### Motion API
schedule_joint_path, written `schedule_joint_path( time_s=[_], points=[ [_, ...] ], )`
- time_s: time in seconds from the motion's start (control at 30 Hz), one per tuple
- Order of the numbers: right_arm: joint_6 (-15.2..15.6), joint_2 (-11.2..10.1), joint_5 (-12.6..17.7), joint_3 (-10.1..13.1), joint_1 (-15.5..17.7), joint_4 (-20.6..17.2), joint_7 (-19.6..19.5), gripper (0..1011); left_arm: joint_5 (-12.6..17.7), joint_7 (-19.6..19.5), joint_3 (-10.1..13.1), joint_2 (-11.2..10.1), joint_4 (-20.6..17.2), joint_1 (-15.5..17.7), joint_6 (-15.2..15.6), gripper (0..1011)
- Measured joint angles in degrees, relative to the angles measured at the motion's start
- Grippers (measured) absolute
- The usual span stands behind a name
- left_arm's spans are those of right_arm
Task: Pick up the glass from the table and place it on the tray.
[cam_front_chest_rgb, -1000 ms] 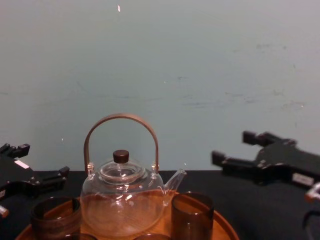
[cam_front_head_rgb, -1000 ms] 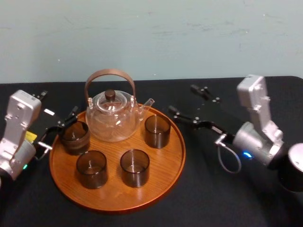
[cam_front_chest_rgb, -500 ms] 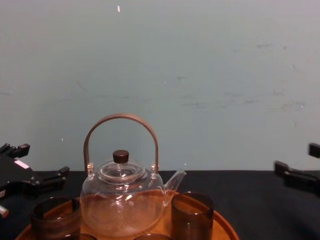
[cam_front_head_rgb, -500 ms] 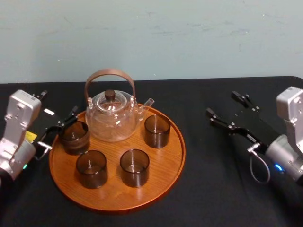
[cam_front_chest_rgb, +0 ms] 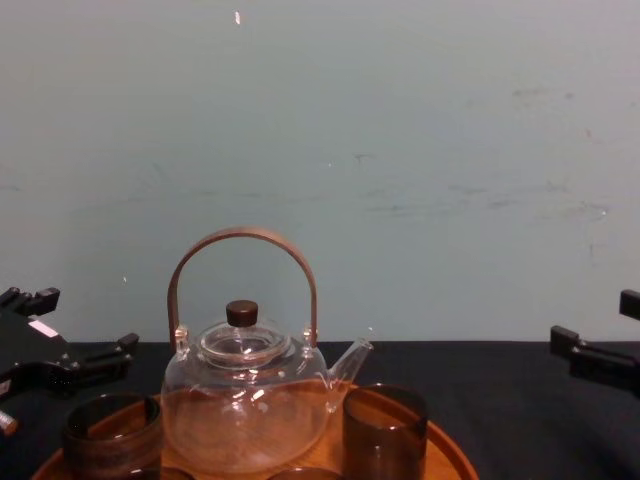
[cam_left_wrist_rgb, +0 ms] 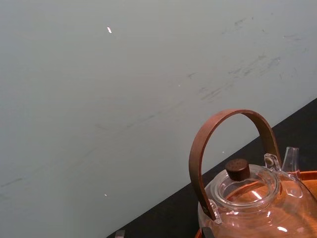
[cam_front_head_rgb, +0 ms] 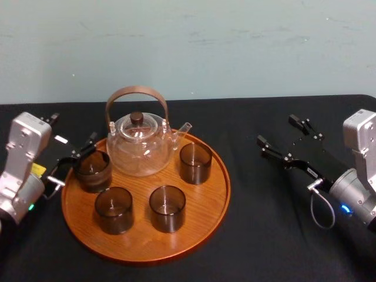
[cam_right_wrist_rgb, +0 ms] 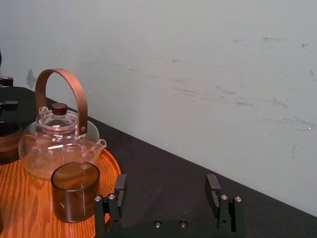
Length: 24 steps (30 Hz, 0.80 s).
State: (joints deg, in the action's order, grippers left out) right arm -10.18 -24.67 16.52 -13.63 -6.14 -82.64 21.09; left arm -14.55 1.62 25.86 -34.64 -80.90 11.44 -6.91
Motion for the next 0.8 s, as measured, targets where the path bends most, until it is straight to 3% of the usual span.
schedule_joint_path(
  time_s=[0.8],
  points=[
    [0.02, 0.0, 0.22, -0.26, -0.28, 0.0, 0.34, 1002, 0.0, 0.0, 0.0, 0.0, 0.0, 0.0, 0.0, 1001]
  ],
)
